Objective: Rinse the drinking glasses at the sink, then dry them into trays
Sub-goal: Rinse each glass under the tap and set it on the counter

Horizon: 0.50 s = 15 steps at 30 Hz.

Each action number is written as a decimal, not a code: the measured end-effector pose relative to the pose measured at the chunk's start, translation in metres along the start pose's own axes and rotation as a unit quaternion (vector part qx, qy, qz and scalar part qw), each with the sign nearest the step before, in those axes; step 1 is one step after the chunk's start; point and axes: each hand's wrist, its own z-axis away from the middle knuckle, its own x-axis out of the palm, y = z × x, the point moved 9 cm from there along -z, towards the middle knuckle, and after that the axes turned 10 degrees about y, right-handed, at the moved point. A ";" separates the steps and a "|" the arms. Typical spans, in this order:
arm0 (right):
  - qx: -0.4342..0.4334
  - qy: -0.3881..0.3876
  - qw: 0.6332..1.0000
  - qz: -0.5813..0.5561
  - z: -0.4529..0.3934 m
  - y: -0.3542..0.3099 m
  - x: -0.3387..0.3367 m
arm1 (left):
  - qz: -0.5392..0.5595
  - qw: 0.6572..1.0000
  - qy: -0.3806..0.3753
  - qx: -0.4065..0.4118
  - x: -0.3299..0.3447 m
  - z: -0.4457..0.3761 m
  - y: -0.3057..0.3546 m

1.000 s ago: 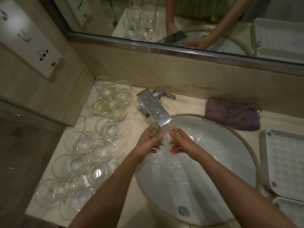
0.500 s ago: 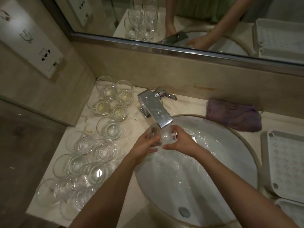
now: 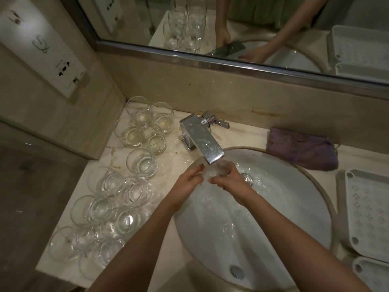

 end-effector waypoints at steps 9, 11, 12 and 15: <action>0.100 -0.021 0.975 -0.196 0.011 0.020 0.002 | -0.030 0.995 0.024 0.091 0.025 0.004 0.024; 0.078 -0.030 0.986 -0.145 0.012 0.013 -0.006 | 0.011 0.998 0.013 0.060 0.023 -0.001 0.020; 0.068 -0.023 0.989 -0.126 0.010 0.009 -0.014 | 0.020 0.999 0.008 0.041 0.021 -0.003 0.016; 0.039 -0.047 0.992 -0.111 -0.001 -0.005 -0.023 | 0.020 0.999 -0.017 -0.027 0.019 -0.006 0.005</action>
